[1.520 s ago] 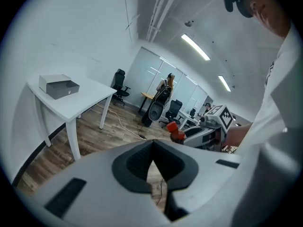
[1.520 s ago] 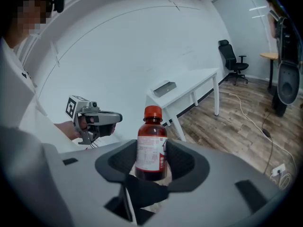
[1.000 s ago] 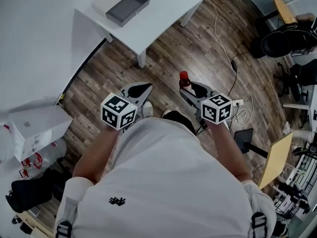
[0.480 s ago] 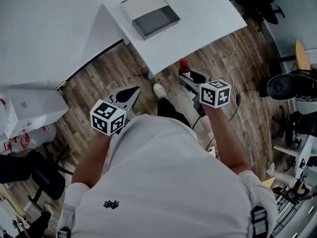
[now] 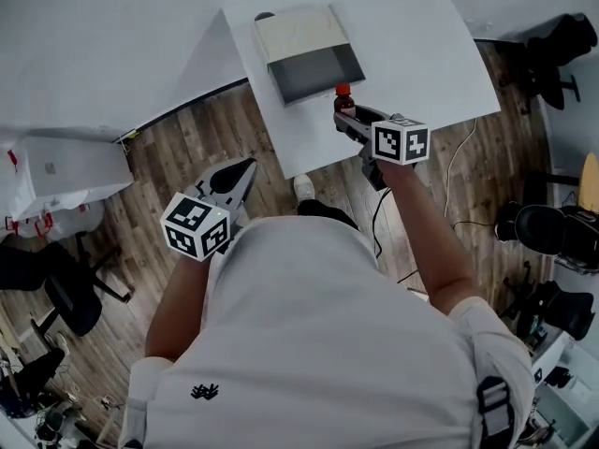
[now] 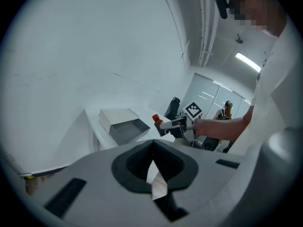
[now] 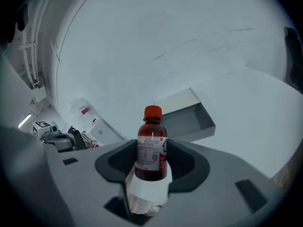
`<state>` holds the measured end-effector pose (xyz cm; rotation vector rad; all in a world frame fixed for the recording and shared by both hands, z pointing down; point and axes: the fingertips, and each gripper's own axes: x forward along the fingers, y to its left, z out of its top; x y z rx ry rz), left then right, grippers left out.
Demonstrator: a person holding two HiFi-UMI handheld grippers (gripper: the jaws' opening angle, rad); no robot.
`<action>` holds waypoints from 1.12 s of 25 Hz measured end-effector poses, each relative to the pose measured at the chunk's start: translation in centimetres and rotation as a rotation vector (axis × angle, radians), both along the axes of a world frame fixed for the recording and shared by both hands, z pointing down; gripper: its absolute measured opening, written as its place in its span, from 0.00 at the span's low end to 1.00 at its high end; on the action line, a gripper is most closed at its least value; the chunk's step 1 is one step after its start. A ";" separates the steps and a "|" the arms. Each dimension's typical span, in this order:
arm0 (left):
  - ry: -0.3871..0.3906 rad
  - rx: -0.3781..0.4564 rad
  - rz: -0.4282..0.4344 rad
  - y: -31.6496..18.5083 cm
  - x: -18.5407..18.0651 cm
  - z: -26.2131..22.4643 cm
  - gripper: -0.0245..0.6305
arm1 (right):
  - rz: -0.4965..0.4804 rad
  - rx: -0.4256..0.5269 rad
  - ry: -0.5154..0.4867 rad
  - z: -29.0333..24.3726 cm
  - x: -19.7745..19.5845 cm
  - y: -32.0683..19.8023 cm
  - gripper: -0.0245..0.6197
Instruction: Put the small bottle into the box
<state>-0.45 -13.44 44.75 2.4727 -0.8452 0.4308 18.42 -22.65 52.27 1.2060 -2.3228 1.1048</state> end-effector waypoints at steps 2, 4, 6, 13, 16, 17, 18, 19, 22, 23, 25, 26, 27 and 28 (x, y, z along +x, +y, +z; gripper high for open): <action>-0.006 -0.005 -0.045 -0.8 0.1 0.0 0.05 | -0.026 -0.012 0.004 0.8 0.2 -2.6 0.35; -0.015 -0.011 -0.088 -1.3 0.8 -0.1 0.05 | -0.046 -0.028 -0.002 1.4 0.8 -4.9 0.35; -0.029 -0.014 -0.124 -1.7 1.6 -0.5 0.05 | -0.060 -0.047 -0.012 2.0 1.6 -7.0 0.35; -0.066 -0.028 -0.285 -2.6 -0.2 -1.0 0.05 | -0.105 -0.116 0.017 5.3 1.6 -13.1 0.35; -0.070 -0.044 -0.339 -3.2 -2.0 -0.7 0.05 | -0.117 -0.141 0.048 6.6 0.8 -14.7 0.35; -0.071 -0.047 -0.353 -3.3 -2.2 -0.6 0.05 | -0.122 -0.149 0.057 7.0 0.7 -15.1 0.35; -0.071 -0.051 -0.365 -3.4 -2.4 -0.5 0.05 | -0.127 -0.157 0.065 7.4 0.6 -15.3 0.35; -0.071 -0.053 -0.376 -3.3 -2.5 -0.4 0.05 | -0.132 -0.165 0.073 7.7 0.5 -15.4 0.35; -0.068 -0.062 -0.397 -3.1 -2.4 -0.2 0.05 | -0.142 -0.183 0.106 8.6 0.6 -15.5 0.35; -0.067 -0.065 -0.401 -3.0 -2.4 -0.2 0.05 | -0.143 -0.189 0.121 8.9 0.7 -15.6 0.35; -0.066 -0.067 -0.404 -3.0 -2.3 -0.3 0.05 | -0.147 -0.204 0.154 9.4 0.9 -15.7 0.35; -0.065 -0.066 -0.406 -3.0 -2.3 -0.3 0.05 | -0.150 -0.212 0.172 9.7 0.9 -15.9 0.35; -0.064 -0.065 -0.408 -3.1 -2.3 -0.3 0.05 | -0.153 -0.221 0.190 10.0 1.0 -16.0 0.35; -0.062 -0.064 -0.411 -3.1 -2.3 -0.2 0.05 | -0.155 -0.229 0.208 10.3 1.1 -16.1 0.35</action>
